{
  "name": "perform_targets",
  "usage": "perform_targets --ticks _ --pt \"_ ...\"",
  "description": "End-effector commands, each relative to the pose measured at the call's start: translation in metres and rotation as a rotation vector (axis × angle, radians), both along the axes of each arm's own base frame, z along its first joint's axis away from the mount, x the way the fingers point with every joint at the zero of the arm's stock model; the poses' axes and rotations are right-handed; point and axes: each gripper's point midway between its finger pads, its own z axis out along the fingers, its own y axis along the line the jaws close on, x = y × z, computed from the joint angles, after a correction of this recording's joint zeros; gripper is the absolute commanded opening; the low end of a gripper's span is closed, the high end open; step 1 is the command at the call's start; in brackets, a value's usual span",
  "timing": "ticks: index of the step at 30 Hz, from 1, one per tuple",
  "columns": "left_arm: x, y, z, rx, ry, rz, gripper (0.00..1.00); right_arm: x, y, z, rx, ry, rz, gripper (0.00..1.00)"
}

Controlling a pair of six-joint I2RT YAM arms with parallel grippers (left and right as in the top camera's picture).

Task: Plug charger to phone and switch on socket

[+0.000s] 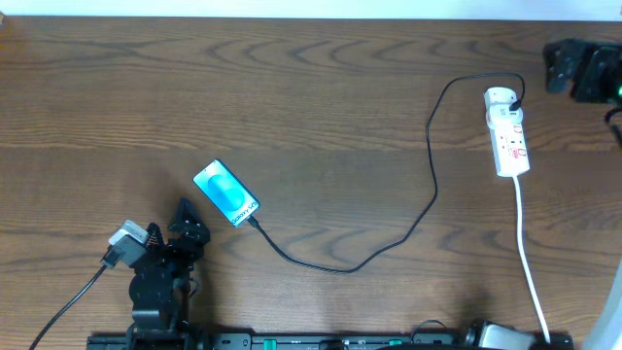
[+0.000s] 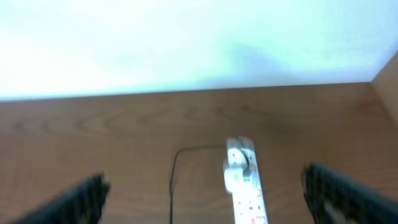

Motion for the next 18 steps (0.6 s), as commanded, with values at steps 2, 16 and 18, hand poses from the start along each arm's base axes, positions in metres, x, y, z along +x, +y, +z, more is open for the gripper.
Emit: perform_targets --ticks 2,16,18 --pt "-0.003 0.004 -0.013 0.018 0.042 0.019 0.91 -0.020 0.032 0.000 -0.119 -0.131 0.104 0.99" --pt "-0.003 0.004 -0.013 0.018 0.042 0.019 0.91 -0.093 0.087 -0.017 -0.225 -0.725 0.186 0.99" --pt "-0.003 0.004 -0.013 0.018 0.042 0.019 0.91 -0.106 0.087 -0.029 -0.234 -0.790 0.163 0.99"
